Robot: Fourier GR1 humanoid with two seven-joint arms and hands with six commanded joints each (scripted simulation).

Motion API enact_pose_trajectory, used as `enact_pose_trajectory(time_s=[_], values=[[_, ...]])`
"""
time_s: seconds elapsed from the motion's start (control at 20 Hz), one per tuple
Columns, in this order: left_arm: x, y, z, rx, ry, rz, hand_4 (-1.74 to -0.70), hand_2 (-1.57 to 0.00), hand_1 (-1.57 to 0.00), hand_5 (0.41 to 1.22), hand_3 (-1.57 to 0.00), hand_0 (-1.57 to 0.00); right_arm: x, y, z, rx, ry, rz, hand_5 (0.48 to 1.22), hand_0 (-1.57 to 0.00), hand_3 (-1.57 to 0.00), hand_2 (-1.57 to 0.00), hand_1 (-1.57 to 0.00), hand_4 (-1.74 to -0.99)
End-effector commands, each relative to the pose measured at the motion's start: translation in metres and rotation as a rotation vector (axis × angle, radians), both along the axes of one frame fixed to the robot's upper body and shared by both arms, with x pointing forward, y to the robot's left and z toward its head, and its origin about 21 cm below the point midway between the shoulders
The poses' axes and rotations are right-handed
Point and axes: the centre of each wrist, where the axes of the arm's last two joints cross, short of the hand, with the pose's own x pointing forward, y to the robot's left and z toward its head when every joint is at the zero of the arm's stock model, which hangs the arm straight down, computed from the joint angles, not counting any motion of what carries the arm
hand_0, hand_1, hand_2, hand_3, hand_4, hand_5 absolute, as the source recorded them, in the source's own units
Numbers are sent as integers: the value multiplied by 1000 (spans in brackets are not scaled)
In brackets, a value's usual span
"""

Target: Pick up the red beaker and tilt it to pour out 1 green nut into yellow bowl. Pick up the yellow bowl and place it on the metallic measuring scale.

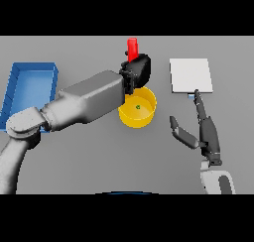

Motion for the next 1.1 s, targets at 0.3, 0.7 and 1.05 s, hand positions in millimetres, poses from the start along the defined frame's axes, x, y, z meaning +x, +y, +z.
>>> enact_pose_trajectory(time_s=[0.3,0.7,1.05], values=[[28,2,79,10,-154,7,-1725,-1571,-1571,1221,-1571,-1571,1,-1,0,27,-29,22,654,1,1,1,1,-1154],[75,85,208,-693,-177,412,-1734,-1571,-1571,1221,-1468,-1571,4,1,1,-8,-28,21,641,1,1,1,1,-1146],[92,229,203,-1481,-69,816,-1739,-1571,-1571,1221,-1480,-1571,11,2,2,73,-44,68,625,1,1,1,1,-1083]])
